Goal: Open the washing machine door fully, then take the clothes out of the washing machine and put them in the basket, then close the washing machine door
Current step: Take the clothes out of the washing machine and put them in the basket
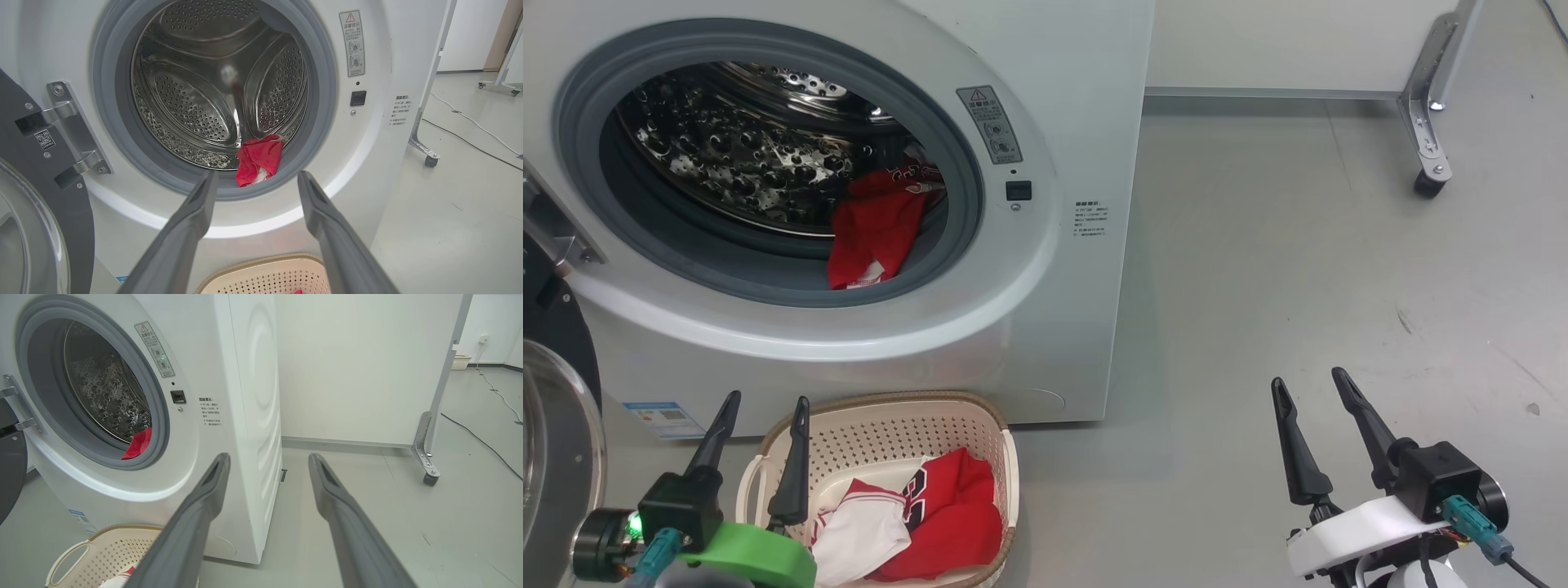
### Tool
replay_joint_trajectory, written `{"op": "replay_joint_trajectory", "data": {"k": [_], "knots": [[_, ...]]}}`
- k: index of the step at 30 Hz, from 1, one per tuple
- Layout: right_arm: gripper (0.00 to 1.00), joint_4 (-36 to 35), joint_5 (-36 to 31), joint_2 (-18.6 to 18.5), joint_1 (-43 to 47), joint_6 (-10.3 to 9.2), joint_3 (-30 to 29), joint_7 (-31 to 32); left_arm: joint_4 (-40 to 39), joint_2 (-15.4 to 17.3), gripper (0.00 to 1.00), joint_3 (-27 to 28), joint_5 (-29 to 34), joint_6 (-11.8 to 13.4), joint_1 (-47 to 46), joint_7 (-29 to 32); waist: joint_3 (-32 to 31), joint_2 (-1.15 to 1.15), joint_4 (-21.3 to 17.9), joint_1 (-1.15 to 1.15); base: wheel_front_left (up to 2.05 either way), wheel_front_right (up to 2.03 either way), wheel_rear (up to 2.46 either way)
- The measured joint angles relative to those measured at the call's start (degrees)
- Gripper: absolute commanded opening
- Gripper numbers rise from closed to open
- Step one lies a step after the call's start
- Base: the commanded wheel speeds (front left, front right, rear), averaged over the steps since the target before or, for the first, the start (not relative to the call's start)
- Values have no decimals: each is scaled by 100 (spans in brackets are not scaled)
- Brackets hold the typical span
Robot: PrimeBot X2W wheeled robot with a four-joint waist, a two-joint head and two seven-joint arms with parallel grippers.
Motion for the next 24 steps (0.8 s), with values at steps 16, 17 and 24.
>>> {"op": "replay_joint_trajectory", "data": {"k": [16,17,24], "knots": [[100,-47,-1,13,1,51,0,0,-203,-23,100,-7,0,2,151,0,56,0,-17,0,0,0,0],[100,-47,-2,14,1,51,0,0,-204,-24,100,-9,0,2,156,0,58,0,-18,0,0,0,0],[100,-60,-8,20,1,52,1,0,-231,-29,100,-27,0,2,172,0,64,0,-23,0,0,0,0]]}}
